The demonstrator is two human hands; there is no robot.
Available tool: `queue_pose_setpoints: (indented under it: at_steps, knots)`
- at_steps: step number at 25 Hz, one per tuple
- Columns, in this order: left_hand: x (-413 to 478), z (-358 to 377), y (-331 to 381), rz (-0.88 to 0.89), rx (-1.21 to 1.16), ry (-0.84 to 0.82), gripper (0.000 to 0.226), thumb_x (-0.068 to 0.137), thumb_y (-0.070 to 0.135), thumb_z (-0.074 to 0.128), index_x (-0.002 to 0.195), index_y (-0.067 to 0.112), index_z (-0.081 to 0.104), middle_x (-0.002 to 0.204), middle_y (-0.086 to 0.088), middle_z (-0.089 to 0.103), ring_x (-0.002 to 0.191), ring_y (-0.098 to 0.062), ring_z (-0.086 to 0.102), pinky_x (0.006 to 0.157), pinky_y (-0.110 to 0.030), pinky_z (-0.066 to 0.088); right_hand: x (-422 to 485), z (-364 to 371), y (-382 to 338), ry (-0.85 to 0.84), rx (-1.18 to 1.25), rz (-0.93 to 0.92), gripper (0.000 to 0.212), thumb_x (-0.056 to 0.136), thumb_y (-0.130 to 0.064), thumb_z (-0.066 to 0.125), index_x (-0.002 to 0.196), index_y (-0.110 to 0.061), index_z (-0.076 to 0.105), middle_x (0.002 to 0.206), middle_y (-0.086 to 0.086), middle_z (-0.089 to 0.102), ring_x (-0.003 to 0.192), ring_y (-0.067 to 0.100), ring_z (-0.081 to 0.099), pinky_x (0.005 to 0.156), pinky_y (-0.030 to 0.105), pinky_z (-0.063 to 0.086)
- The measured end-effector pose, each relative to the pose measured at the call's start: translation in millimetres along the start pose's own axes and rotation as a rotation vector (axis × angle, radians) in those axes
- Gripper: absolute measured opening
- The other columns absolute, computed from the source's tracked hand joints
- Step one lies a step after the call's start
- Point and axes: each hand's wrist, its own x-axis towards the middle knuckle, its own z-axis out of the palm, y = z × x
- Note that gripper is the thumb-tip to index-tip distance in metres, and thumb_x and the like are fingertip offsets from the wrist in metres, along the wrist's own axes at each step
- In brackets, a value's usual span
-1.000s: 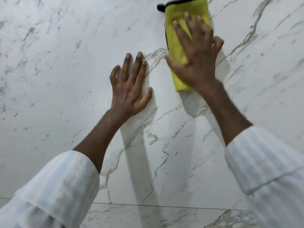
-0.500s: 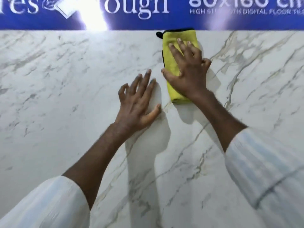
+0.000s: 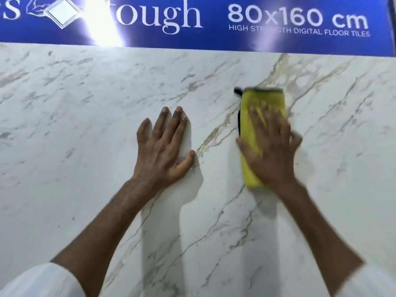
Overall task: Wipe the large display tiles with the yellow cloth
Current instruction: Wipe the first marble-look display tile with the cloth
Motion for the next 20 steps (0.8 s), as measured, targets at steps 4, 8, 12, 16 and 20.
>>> queue_pose_setpoints:
  at_steps: [4, 8, 12, 16, 20]
  knots:
    - [1, -4, 3, -0.035, -0.027, -0.049, 0.081, 0.101, 0.058, 0.035, 0.164, 0.007, 0.03, 0.175, -0.009, 0.019, 0.162, -0.032, 0.013, 0.121, -0.062, 0.017, -159, -15, -8, -0.075, -0.024, -0.084, 0.068, 0.098, -0.059, 0.048, 0.158, -0.027, 0.043, 0.168, 0.002, 0.033, 0.151, 0.028, 0.036, 0.102, 0.056, 0.034]
    - [0, -10, 4, -0.042, -0.054, -0.084, 0.078, 0.103, 0.056, 0.034, 0.163, 0.006, 0.031, 0.174, -0.012, 0.02, 0.161, -0.035, 0.016, 0.122, -0.061, 0.016, -43, -2, -10, -0.062, -0.017, -0.076, 0.074, 0.094, -0.063, 0.051, 0.16, -0.033, 0.037, 0.168, -0.001, 0.032, 0.151, 0.026, 0.032, 0.104, 0.054, 0.034]
    - [-55, -18, 35, -0.005, -0.13, -0.07, 0.076, 0.103, 0.051, 0.039, 0.163, 0.005, 0.032, 0.172, -0.017, 0.024, 0.16, -0.04, 0.019, 0.124, -0.061, 0.019, 23, 2, 4, -0.063, -0.049, -0.031, 0.076, 0.096, -0.065, 0.046, 0.162, -0.032, 0.031, 0.171, -0.003, 0.026, 0.154, 0.024, 0.027, 0.105, 0.055, 0.035]
    - [-166, -32, 91, 0.02, -0.181, -0.17, 0.078, 0.099, 0.049, 0.05, 0.162, 0.005, 0.035, 0.172, -0.015, 0.026, 0.16, -0.039, 0.02, 0.125, -0.065, 0.019, -134, -12, -3, -0.088, -0.065, -0.112, 0.075, 0.097, -0.058, 0.052, 0.162, -0.027, 0.033, 0.17, 0.005, 0.026, 0.156, 0.029, 0.027, 0.105, 0.057, 0.033]
    - [-201, -31, 107, 0.046, -0.134, -0.191, 0.076, 0.097, 0.048, 0.055, 0.16, 0.007, 0.04, 0.17, -0.013, 0.031, 0.159, -0.036, 0.024, 0.124, -0.063, 0.023, -294, -38, 4, -0.197, 0.042, -0.37, 0.069, 0.093, -0.052, 0.063, 0.155, -0.028, 0.044, 0.162, 0.004, 0.041, 0.154, 0.026, 0.031, 0.096, 0.064, 0.04]
